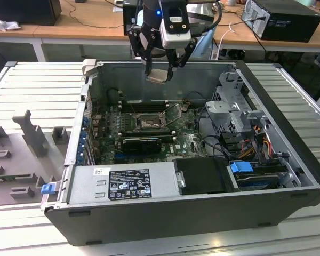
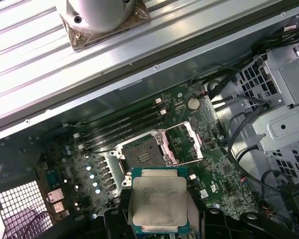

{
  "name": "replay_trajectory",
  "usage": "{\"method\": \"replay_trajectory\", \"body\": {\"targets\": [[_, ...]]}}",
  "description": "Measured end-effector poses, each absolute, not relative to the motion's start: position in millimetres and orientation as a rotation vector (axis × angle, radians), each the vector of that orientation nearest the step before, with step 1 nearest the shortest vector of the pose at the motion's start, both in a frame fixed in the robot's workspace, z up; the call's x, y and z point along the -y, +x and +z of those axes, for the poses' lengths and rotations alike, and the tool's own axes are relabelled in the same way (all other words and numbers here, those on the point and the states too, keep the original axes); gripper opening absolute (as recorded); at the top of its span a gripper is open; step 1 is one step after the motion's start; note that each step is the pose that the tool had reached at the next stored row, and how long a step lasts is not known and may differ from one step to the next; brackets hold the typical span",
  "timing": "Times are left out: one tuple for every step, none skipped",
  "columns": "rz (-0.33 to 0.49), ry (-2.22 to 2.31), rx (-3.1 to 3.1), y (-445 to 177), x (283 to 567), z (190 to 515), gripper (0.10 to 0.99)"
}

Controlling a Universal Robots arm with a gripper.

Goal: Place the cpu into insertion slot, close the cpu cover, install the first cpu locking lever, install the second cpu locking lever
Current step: 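Place the cpu into insertion slot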

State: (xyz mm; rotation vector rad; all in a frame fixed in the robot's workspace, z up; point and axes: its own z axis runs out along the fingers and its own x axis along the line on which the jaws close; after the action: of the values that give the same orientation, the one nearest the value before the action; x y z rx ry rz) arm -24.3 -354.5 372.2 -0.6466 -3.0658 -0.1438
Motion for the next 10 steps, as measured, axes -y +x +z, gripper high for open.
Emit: {"method": "replay_trajectory", "body": {"targets": [[-0.144,-0.656,3.064,-24.3,354.4,372.2,0.525],[-0.144,-0.677,3.06,-24.3,354.5,372.2,0.525],[-0.144,-0.689,3.058,-24.3,354.4,372.1,0.525],[-0.144,-0.702,3.055,-24.3,354.5,372.1,0.525],[-0.144,-0.719,3.052,-24.3,354.5,372.1,0.525],[-0.144,-0.734,3.049,-24.3,354.5,372.1,0.525],[-0.144,-0.75,3.045,-24.3,354.5,372.1,0.525],[-0.144,-0.785,3.038,-24.3,354.5,371.8,0.525],[-0.144,-0.803,3.033,-24.3,354.4,371.6,0.525],[-0.144,-0.824,3.028,-24.3,354.4,371.2,0.525]]}}
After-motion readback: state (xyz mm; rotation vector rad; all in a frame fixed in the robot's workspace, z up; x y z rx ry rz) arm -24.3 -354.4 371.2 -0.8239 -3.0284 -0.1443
